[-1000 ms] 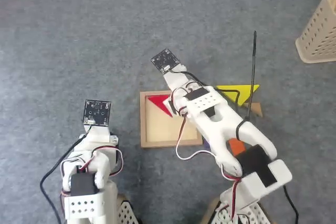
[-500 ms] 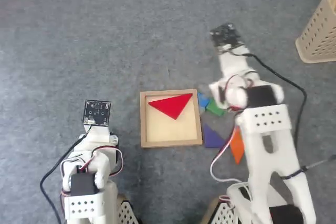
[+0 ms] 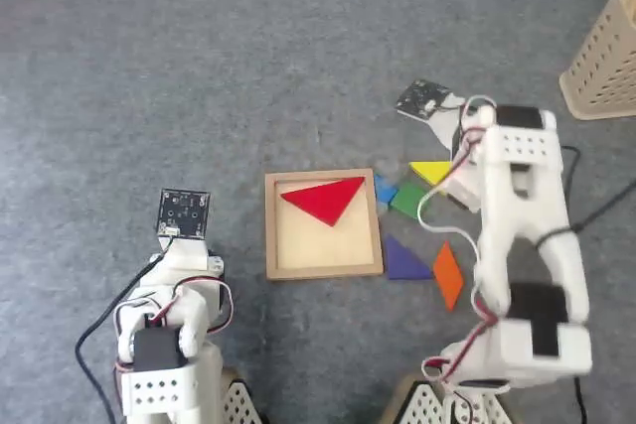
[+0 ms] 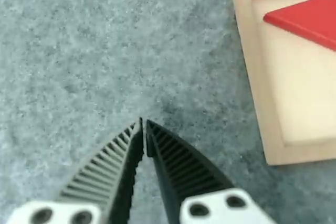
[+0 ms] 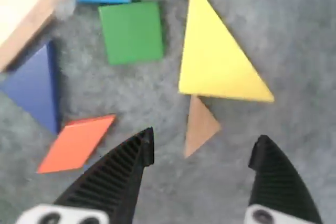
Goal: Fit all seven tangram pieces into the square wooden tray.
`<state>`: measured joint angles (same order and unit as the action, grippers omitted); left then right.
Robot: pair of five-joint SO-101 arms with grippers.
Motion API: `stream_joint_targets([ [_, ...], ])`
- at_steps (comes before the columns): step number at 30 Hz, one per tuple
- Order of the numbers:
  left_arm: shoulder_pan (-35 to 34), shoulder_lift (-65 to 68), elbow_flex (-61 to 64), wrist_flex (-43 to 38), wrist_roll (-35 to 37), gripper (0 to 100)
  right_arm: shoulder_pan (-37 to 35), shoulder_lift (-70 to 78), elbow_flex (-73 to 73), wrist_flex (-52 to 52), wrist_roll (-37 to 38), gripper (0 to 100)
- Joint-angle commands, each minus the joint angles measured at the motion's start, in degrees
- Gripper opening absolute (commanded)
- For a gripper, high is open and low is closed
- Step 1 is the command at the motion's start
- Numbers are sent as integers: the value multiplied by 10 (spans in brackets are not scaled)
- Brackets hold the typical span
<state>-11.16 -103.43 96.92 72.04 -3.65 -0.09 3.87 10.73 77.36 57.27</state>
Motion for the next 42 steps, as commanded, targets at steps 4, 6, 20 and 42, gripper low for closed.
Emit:
stream_joint_targets([
  [4,0,-11,-4,4,-3,12,7,89,-138,19,83,345],
  [6,0,-11,-4,4,-3,12,0,116,-158,19,112,358],
  [20,0,-11,-4,4,-3,12,-22,264,-229,6,171,359],
  [42,0,-11,-4,4,-3,12,-3,339,-283,48,36,24],
])
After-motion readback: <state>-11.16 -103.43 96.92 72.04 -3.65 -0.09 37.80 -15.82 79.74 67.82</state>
